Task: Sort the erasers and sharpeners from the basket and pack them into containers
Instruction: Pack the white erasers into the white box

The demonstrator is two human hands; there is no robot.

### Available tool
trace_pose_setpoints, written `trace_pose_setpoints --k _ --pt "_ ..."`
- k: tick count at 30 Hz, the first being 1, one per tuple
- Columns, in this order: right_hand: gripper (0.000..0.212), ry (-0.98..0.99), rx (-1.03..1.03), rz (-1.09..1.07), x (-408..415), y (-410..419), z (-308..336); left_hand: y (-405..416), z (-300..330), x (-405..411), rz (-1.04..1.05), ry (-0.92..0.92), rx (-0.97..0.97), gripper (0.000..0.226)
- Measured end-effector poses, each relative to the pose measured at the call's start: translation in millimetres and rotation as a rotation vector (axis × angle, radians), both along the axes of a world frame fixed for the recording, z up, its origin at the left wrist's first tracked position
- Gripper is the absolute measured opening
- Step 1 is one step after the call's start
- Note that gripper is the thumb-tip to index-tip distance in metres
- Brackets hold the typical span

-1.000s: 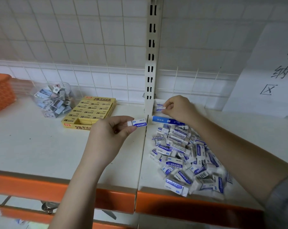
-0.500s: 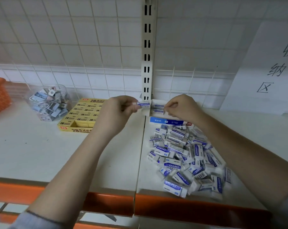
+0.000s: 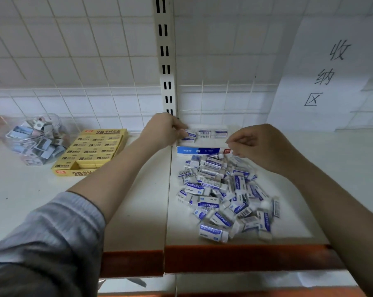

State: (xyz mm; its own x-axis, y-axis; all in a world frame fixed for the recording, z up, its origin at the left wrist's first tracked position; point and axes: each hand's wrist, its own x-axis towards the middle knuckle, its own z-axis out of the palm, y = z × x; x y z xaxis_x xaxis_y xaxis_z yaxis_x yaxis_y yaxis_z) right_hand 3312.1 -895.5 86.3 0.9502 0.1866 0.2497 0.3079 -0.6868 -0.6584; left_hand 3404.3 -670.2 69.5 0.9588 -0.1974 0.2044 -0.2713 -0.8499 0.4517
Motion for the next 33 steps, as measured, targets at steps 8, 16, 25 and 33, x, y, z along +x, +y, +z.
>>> trace_pose_setpoints --k 8,16,25,33 --pt "0.008 0.115 -0.09 -0.019 -11.8 -11.8 -4.8 -9.5 9.5 6.7 0.058 -0.014 0.426 0.018" --pt "0.012 0.228 -0.125 0.073 -21.9 -19.9 -5.4 -13.4 8.3 -3.2 0.087 0.001 0.363 0.021" --pt "0.022 0.305 -0.143 0.136 -29.7 -20.6 -4.6 -7.3 20.8 -87.0 0.013 -0.001 -0.04 0.02" --pt "0.032 0.192 -0.129 0.089 -37.2 -19.8 -7.7 11.6 -8.7 -114.0 -0.043 0.175 -0.064 0.032"
